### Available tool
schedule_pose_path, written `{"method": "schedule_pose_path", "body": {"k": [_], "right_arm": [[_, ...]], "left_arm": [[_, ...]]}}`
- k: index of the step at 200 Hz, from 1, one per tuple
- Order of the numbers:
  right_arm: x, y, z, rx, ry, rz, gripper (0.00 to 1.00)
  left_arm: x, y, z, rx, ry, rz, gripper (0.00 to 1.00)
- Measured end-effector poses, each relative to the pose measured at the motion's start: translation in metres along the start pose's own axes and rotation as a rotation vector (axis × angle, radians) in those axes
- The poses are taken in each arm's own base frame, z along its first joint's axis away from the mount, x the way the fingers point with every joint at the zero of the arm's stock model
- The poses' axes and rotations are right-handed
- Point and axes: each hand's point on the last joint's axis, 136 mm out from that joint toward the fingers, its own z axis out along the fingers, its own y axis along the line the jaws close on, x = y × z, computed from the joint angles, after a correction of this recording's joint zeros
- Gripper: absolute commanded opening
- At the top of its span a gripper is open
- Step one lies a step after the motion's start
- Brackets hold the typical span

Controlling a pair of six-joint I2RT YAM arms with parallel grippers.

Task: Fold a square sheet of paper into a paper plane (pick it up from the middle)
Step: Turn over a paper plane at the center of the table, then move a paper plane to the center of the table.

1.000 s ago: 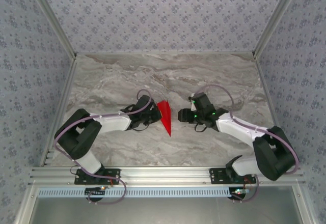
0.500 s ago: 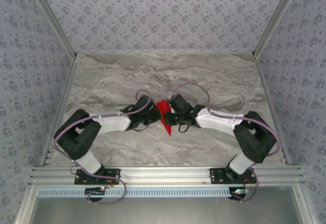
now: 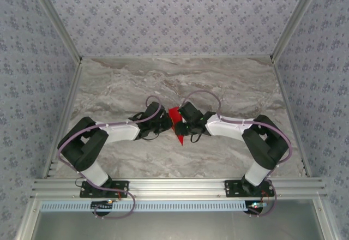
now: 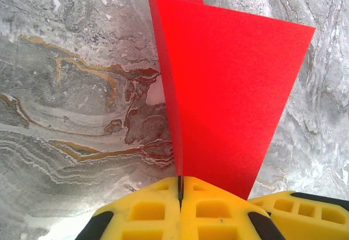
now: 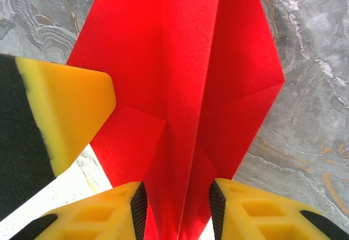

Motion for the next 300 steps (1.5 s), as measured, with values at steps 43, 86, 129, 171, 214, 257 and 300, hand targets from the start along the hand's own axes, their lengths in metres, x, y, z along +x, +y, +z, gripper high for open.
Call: {"method": "schedule_pose_path", "body": {"k": [43,86,129,171,214,257,300], "right_arm": [[-0.003,0.001,-0.005,0.001,-0.014,-0.001,0.44],[-0.006,0.003,-0.008,-0.006,-0.024,-0.001,0.43],[-0.003,0.002,0.001,0.002,0.000,-0.001,0.43],[0.003,0.004,0.008,-0.006,0.031,-0.003,0.39],[0.003,0.002,0.010,0.008,0.036,0.001,0.16],[0.001,-0.018,0.007,0.127,0.020,0.030,0.11],[0.000,-0.037,0.000,0.241,0.012,0.048,0.12]], "left_arm": [[0.000,0.000,0.000,0.000,0.000,0.000,0.01],[0.000,0.000,0.000,0.000,0.000,0.000,0.01],[0.000,0.000,0.000,0.000,0.000,0.000,0.01],[0.000,0.000,0.000,0.000,0.000,0.000,0.04],[-0.005,-0.003,-0.008,0.008,-0.016,-0.007,0.29],[-0.034,-0.003,-0.046,-0.010,-0.125,-0.033,0.71],[-0.051,0.015,-0.088,-0.126,-0.242,-0.015,0.95]]}}
